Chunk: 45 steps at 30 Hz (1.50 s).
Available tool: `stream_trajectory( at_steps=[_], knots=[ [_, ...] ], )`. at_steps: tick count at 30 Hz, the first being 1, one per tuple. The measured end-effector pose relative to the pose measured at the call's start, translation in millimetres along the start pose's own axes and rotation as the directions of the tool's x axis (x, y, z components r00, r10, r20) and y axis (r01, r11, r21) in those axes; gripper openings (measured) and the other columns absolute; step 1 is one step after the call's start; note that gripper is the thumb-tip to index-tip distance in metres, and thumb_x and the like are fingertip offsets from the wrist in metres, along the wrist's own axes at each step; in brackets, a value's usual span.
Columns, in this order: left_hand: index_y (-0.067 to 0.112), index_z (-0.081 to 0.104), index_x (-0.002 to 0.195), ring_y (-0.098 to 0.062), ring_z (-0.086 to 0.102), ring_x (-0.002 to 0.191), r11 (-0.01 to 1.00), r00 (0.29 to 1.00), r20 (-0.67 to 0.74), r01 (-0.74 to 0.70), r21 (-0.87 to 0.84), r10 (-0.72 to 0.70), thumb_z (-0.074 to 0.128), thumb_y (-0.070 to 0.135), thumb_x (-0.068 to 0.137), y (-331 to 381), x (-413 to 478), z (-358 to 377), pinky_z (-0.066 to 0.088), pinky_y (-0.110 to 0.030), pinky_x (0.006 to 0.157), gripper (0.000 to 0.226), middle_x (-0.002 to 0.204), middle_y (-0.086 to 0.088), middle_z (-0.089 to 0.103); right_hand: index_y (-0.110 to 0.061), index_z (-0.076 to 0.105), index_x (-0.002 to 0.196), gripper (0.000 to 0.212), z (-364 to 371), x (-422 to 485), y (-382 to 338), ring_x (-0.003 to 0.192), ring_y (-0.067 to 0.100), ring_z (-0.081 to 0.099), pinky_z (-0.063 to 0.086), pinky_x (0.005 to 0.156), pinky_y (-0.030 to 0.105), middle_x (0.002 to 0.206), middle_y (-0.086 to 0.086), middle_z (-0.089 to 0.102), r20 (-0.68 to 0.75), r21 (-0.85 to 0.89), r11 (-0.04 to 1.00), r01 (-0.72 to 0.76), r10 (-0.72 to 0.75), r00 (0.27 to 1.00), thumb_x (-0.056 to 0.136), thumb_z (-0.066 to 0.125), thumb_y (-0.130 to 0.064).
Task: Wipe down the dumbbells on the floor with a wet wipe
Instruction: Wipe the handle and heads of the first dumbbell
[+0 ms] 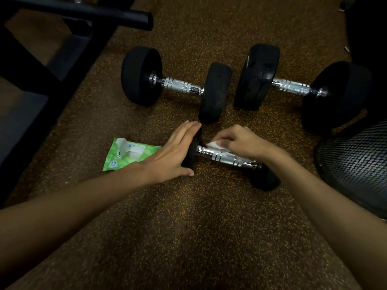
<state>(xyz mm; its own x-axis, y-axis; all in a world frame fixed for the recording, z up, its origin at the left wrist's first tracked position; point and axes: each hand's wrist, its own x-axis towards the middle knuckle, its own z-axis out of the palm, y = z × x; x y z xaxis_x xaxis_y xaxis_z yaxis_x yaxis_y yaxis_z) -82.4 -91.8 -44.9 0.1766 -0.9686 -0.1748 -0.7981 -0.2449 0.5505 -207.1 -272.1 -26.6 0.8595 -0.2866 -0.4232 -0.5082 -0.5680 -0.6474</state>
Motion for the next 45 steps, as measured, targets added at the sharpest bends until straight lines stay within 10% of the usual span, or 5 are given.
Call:
stream_trajectory(
  at_steps=[8,15,23,31,45],
  knots=[
    [0.017,0.0,0.151,-0.011,-0.007,0.144,0.999,0.999,0.027,0.024,-0.031,-0.023,0.084,0.031,0.065,-2,8,-6,0.002,-0.024,0.113,0.121,0.156,0.003,-0.002,-0.001,0.067,0.103,0.021,-8,28,-11,0.118,0.022,0.053,0.036,0.106,0.039,0.122,0.008,0.061,0.228,0.071,0.975,-0.21,0.189,0.955,0.091,0.052,-0.008],
    [0.015,0.002,0.15,-0.015,-0.004,0.145,0.999,0.999,0.038,0.025,-0.045,-0.023,0.086,0.031,0.062,-4,13,-8,0.006,-0.025,0.115,0.123,0.156,0.0,0.001,-0.014,0.07,0.104,0.02,7,3,-19,0.083,0.003,0.053,0.038,0.074,0.017,0.089,-0.005,0.064,-0.057,-0.24,0.961,0.136,-0.154,0.986,0.094,0.054,-0.012],
    [0.016,0.003,0.151,-0.014,-0.002,0.144,0.998,0.999,0.039,0.031,-0.059,-0.029,0.086,0.03,0.062,-4,14,-9,0.007,-0.026,0.115,0.122,0.155,0.002,0.002,-0.023,0.07,0.099,0.018,-4,16,-11,0.093,0.009,0.054,0.035,0.083,0.023,0.094,-0.005,0.063,0.054,-0.09,0.992,-0.086,0.091,0.994,0.095,0.052,-0.018],
    [0.014,0.005,0.151,-0.015,-0.002,0.144,0.998,1.0,0.025,0.008,-0.056,-0.007,0.086,0.031,0.062,-5,13,-9,0.005,-0.023,0.113,0.121,0.155,-0.001,0.004,-0.014,0.069,0.104,0.02,18,-7,-12,0.084,0.007,0.055,0.032,0.067,0.014,0.085,-0.008,0.063,-0.18,-0.141,0.983,0.119,-0.144,0.973,0.095,0.052,-0.014],
    [0.014,0.008,0.15,-0.014,0.001,0.144,0.997,1.0,0.013,0.001,-0.082,0.0,0.086,0.03,0.061,-8,14,-6,0.006,-0.022,0.112,0.12,0.154,-0.001,0.007,-0.015,0.07,0.104,0.021,31,-4,-19,0.084,0.007,0.055,0.033,0.068,0.013,0.088,-0.006,0.063,-0.243,-0.061,0.995,0.073,-0.086,0.966,0.095,0.051,-0.014]
  ],
)
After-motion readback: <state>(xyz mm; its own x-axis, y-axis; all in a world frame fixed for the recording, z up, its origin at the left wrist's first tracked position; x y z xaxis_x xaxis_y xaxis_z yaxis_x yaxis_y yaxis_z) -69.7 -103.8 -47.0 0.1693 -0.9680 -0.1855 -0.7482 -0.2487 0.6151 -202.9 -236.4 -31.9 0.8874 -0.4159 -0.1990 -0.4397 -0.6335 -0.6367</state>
